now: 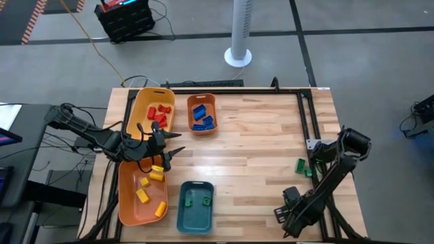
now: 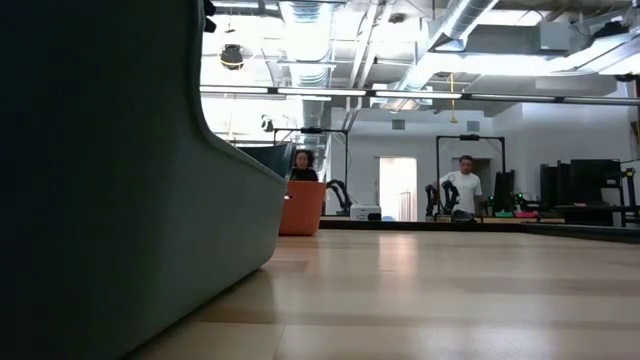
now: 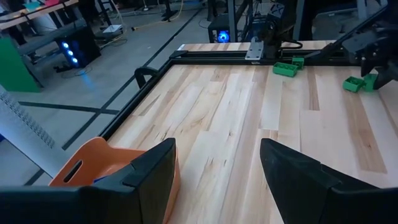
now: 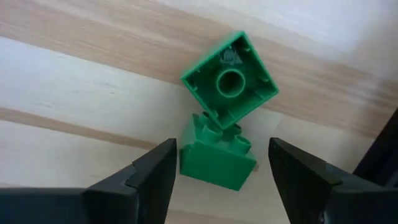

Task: Sort blocks
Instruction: Put the green game piece into the blue bin

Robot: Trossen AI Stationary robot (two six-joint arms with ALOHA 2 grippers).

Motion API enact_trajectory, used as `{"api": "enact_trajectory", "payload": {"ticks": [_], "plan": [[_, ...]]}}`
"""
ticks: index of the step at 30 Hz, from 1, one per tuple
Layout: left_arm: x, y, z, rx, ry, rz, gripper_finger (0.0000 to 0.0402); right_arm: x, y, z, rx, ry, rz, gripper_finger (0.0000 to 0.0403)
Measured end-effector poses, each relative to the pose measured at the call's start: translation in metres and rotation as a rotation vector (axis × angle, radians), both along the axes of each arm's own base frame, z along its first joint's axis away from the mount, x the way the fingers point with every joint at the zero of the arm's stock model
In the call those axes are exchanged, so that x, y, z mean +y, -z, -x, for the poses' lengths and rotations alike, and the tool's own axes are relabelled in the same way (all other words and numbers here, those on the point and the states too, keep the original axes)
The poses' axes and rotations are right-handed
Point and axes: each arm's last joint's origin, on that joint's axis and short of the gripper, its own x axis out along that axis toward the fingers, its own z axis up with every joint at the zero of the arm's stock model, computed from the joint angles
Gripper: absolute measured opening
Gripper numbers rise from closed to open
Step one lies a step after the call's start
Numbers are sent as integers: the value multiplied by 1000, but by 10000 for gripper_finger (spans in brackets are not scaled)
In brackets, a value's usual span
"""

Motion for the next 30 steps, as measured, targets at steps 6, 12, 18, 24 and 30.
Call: {"api": "enact_trajectory", "payload": {"ticks": [6,12,18,24,30], "plan": [[0,0,0,0,0,0,231,1,0,1,0,-8,-1,196],[0,0,0,0,0,0,231,0,0,2,9,-26,5,153],[0,0,0,0,6,4,231,-2,-1,3,14,-49,19,151],[0,0,0,43,38,-97,231,-5,-9,2,-50,-96,49,149],[-4,35,-3,65,178,-234,231,-8,-23,-18,-206,-256,124,150]]}}
